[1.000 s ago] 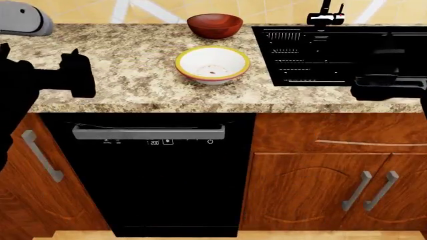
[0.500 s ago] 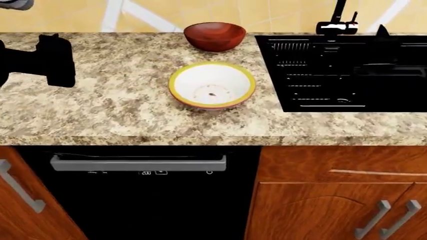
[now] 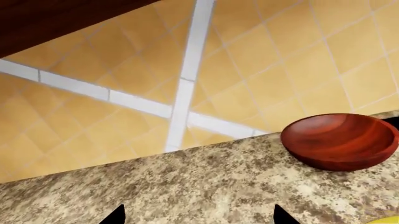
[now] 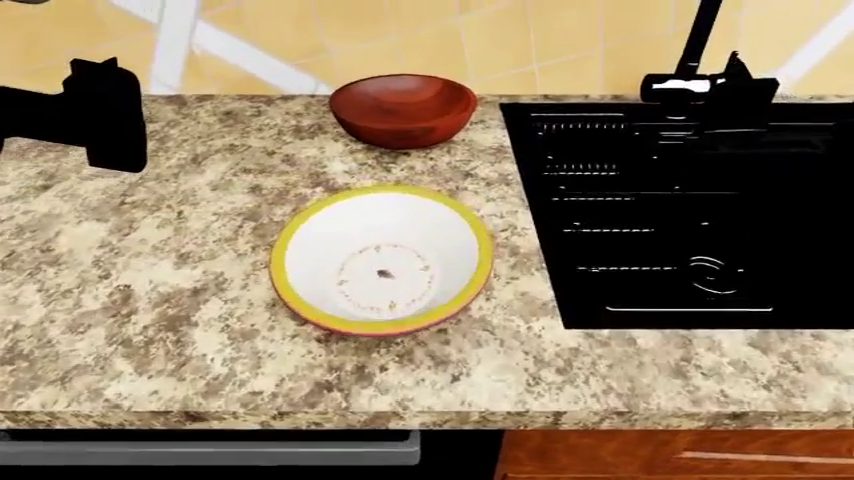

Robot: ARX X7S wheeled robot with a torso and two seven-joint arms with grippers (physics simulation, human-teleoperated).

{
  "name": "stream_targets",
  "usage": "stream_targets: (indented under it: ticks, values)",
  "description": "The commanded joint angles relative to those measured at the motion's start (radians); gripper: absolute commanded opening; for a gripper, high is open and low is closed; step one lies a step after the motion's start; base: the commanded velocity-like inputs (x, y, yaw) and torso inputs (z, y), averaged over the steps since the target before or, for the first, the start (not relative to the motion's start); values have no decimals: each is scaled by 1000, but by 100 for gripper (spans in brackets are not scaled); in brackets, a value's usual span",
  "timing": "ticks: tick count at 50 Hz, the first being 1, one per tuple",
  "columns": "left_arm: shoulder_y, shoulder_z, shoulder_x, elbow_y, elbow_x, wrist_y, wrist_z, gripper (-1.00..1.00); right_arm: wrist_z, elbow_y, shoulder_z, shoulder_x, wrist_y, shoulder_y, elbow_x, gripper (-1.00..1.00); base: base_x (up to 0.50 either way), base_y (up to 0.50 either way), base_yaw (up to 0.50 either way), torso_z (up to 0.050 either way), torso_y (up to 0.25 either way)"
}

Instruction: Stack the bowls in the sink.

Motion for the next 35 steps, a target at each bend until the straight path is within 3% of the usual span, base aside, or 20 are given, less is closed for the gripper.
stream_targets:
  ticks: [1, 17, 35]
  values:
    - [-12, 21, -15, 3, -10, 12, 7, 100, -22, 3, -9, -1, -6, 4, -7, 100, 500, -145, 0, 0, 0]
    - [-20, 39, -29, 8, -9, 31, 20, 100, -31, -6, -60, 5, 23, 53, -15, 100, 500, -29, 0, 0, 1]
    - [-27, 57, -49, 9, -24, 56, 21, 100, -31, 1, -82, 3, 15, 61, -22, 100, 457, 115, 0, 0, 2]
